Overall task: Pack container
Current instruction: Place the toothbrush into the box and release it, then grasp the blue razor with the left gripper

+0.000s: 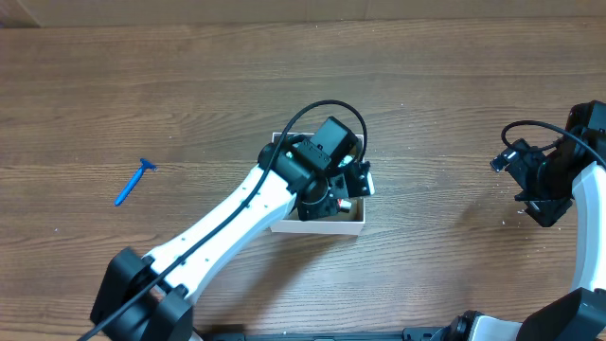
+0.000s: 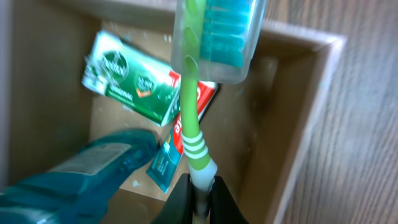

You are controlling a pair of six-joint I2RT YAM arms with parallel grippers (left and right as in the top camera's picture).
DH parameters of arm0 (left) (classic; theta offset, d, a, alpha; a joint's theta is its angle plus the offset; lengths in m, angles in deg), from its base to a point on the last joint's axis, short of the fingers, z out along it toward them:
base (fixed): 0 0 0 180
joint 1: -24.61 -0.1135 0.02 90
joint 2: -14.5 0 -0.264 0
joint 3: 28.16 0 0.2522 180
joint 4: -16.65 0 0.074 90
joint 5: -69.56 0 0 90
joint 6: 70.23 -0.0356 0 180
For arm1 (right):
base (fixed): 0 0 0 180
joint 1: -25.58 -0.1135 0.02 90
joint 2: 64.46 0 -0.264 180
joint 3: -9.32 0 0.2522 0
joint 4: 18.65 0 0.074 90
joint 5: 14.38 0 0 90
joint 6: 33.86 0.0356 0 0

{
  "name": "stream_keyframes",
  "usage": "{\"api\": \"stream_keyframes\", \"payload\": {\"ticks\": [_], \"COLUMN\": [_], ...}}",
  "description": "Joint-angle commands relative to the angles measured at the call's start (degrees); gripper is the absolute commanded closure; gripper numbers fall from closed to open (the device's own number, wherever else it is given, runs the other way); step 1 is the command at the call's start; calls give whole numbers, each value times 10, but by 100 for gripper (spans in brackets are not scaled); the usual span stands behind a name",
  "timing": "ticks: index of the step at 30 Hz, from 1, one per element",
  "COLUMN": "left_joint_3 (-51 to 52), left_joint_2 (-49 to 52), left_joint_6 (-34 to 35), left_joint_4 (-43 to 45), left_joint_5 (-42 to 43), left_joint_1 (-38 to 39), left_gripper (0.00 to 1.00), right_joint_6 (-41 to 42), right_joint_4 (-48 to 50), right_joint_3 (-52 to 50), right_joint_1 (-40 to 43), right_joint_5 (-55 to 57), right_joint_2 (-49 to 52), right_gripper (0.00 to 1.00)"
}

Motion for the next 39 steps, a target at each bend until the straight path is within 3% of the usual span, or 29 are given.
{"api": "stream_keyframes", "payload": {"ticks": [1, 4, 7, 9, 10, 13, 18, 21, 24, 26, 32, 36, 39], "left_joint_3": [1, 1, 1, 1, 1, -21, -111, -130, -130, -130, -106, -82, -77], "left_joint_2": [23, 31, 31, 31, 31, 22, -35, -89, -134, -139, -106, -44, 29], "left_joint_6": [-6, -5, -3, -1, 0, 59, 138, 218, 388, 436, 431, 366, 361], "left_joint_4": [-2, -6, -6, -6, -6, -16, -108, -133, -135, -142, -141, -109, -100], "left_joint_5": [0, 1, 1, 2, 2, 2, -3, -79, -164, -152, -84, -83, -82], "left_joint_1": [-22, -28, -28, -28, -28, -27, -17, -30, -113, -201, -448, -549, -587], "left_gripper": [96, 92, 52, 8, 2, 0, 0, 0, 0, 0, 0, 0, 0], "right_joint_6": [0, 0, 0, 0, 0, 0, 0, 0, 0, 0, 0, 0, 0], "right_joint_4": [2, 2, 2, 2, 2, 1, 2, 2, 4, 4, 4, 4, 2], "right_joint_3": [-2, -2, -2, -2, -2, -2, -2, -2, -2, -2, -2, -2, -2], "right_joint_1": [-3, -3, -3, -3, -3, -3, -3, -3, -3, -3, -3, -3, -3], "right_joint_5": [-1, -1, -1, -1, -1, -1, -1, -1, -1, -1, -1, -1, -1], "right_joint_2": [-6, -6, -6, -6, -6, -6, -6, -6, -6, -6, -6, -6, -6], "right_gripper": [0, 0, 0, 0, 0, 0, 0, 0, 0, 0, 0, 0, 0]}}
